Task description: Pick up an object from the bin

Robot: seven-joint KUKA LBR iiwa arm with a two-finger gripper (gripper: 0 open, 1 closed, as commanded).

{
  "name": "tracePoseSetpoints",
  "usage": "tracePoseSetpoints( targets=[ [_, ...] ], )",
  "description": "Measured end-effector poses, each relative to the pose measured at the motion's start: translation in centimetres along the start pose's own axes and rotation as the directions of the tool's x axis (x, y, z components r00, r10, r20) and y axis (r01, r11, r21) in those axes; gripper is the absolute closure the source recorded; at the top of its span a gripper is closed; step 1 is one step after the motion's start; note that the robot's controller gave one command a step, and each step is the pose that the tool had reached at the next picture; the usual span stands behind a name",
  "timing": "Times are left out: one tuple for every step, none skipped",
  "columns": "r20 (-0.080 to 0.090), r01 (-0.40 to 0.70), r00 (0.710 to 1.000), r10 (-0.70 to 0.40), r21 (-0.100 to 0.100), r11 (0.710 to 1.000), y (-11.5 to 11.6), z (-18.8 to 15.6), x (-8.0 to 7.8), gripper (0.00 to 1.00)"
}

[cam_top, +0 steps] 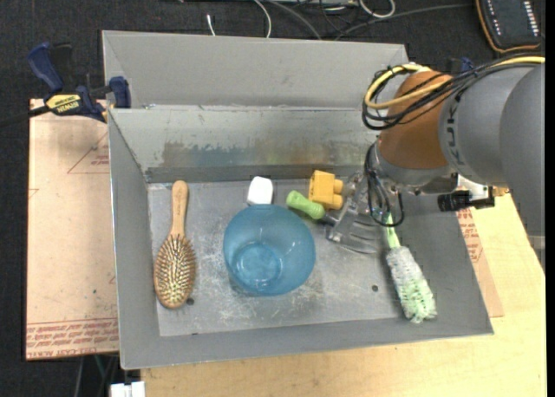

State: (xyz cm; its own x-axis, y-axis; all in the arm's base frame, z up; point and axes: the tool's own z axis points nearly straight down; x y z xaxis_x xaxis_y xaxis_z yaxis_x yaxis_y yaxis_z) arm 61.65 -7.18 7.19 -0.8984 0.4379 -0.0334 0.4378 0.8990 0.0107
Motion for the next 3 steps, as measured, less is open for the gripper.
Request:
tracePoseSetpoints(
  targets=[
    [-0.005,0.022,1.000,-0.022,-0.001,1.000,0.1,-9.6,0.0,1.00],
    [0.003,0.003,1.000,-0.003,-0.001,1.000,-1.7,-18.8,-1.4,1.00],
    [-0.004,0.171,0.985,-0.171,-0.002,0.985,-1.3,-9.5,7.1,1.00]
  ],
)
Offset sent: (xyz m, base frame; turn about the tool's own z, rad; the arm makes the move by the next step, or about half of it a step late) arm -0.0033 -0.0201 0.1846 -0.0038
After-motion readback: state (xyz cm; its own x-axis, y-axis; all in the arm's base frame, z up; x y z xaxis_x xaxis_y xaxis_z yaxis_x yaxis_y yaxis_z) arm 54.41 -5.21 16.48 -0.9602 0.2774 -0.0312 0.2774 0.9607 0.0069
